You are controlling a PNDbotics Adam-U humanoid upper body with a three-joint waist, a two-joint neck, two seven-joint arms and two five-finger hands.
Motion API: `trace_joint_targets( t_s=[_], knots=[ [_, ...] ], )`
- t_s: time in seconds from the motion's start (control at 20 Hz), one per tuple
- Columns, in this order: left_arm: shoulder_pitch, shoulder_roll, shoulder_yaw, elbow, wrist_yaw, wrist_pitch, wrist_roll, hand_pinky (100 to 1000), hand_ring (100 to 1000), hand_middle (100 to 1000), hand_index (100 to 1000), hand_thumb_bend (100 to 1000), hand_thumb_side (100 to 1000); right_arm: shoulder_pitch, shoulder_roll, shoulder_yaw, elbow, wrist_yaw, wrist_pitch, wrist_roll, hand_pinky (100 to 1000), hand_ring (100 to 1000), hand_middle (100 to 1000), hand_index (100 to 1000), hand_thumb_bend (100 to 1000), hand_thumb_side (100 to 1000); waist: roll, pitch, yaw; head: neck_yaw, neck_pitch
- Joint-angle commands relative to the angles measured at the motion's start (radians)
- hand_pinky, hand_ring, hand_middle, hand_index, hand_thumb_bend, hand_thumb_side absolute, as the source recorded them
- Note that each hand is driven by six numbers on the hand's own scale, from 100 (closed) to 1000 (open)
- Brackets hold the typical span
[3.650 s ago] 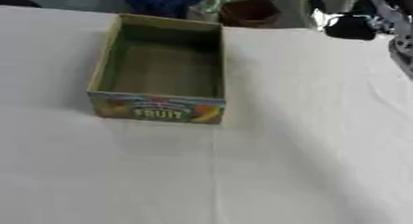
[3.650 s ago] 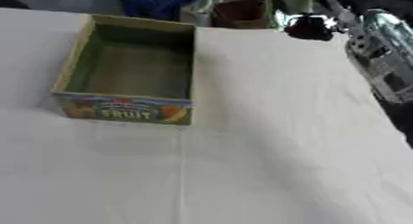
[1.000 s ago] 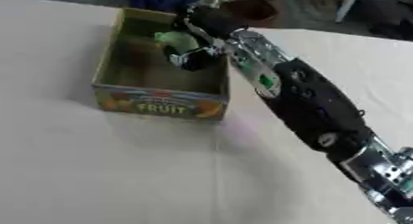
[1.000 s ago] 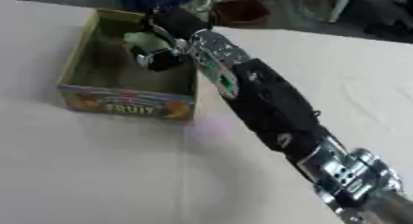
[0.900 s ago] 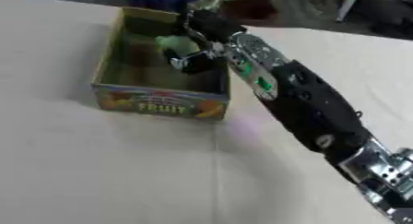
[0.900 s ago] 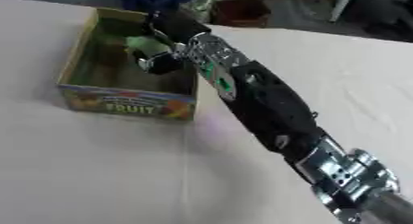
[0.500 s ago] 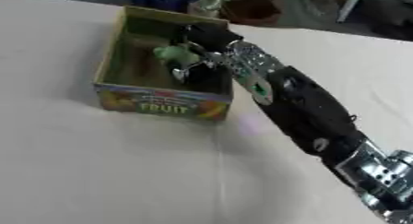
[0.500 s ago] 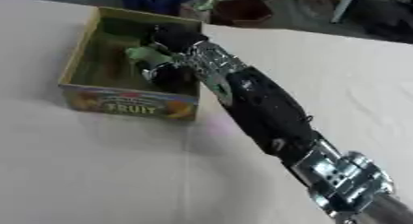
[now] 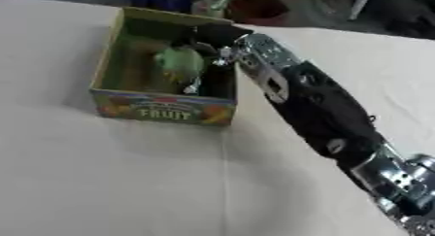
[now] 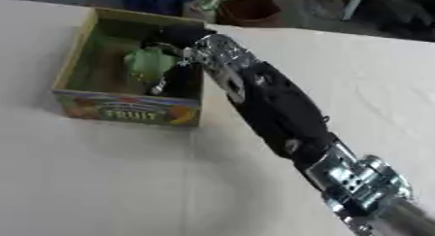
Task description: Pick up objects on the table and place them in the box.
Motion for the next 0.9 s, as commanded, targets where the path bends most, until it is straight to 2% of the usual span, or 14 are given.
trace_joint_targets(
  t_s=[0.05, 0.15, 0.4, 0.55, 0.6, 0.65, 0.7, 0.8, 0.9],
  knots=[
    [0.002, 0.013, 0.0, -0.021, -0.003, -0.001, 0.006, 473, 478, 509, 675, 100, 751, -0.015, -0.066, -0.032, -0.092, -0.086, 0.037, 0.016, 788, 849, 847, 954, 613, 575, 0.015, -0.027, -0.005, 0.001, 0.009],
    [0.005, 0.013, 0.002, -0.021, -0.004, -0.002, 0.009, 473, 478, 509, 675, 100, 751, 0.001, -0.101, -0.048, -0.158, -0.151, 0.063, 0.015, 793, 847, 845, 959, 606, 605, 0.019, -0.032, -0.01, 0.005, 0.012],
    [0.009, 0.013, 0.005, -0.021, -0.007, 0.0, 0.016, 473, 478, 509, 675, 100, 751, 0.083, -0.184, -0.096, -0.365, -0.334, 0.146, -0.007, 798, 833, 844, 997, 659, 691, 0.027, -0.039, -0.027, 0.013, 0.018],
    [0.014, 0.013, 0.008, -0.021, -0.009, -0.002, 0.021, 472, 477, 509, 675, 100, 750, 0.154, -0.242, -0.144, -0.513, -0.434, 0.205, -0.069, 800, 827, 832, 992, 647, 788, 0.034, -0.041, -0.037, 0.023, 0.019],
    [0.015, 0.012, 0.009, -0.021, -0.009, -0.002, 0.022, 472, 477, 509, 675, 100, 750, 0.176, -0.258, -0.159, -0.56, -0.465, 0.23, -0.095, 800, 826, 831, 992, 638, 795, 0.036, -0.041, -0.04, 0.027, 0.019],
    [0.016, 0.012, 0.009, -0.021, -0.01, -0.003, 0.023, 472, 477, 509, 674, 100, 750, 0.202, -0.274, -0.178, -0.608, -0.5, 0.257, -0.129, 804, 825, 826, 1000, 528, 868, 0.039, -0.041, -0.044, 0.032, 0.02],
    [0.017, 0.012, 0.009, -0.021, -0.01, -0.003, 0.024, 472, 477, 509, 674, 100, 750, 0.227, -0.289, -0.194, -0.655, -0.538, 0.285, -0.164, 806, 825, 825, 1000, 510, 886, 0.041, -0.041, -0.047, 0.036, 0.019],
    [0.019, 0.011, 0.01, -0.021, -0.01, -0.005, 0.026, 472, 476, 509, 674, 100, 749, 0.281, -0.309, -0.222, -0.746, -0.631, 0.331, -0.238, 814, 822, 816, 1000, 389, 978, 0.047, -0.041, -0.054, 0.045, 0.018],
    [0.02, 0.011, 0.01, -0.021, -0.01, -0.007, 0.028, 471, 476, 509, 674, 100, 749, 0.325, -0.319, -0.244, -0.793, -0.734, 0.343, -0.32, 817, 822, 815, 1000, 329, 1000, 0.053, -0.042, -0.061, 0.054, 0.016]
  ],
)
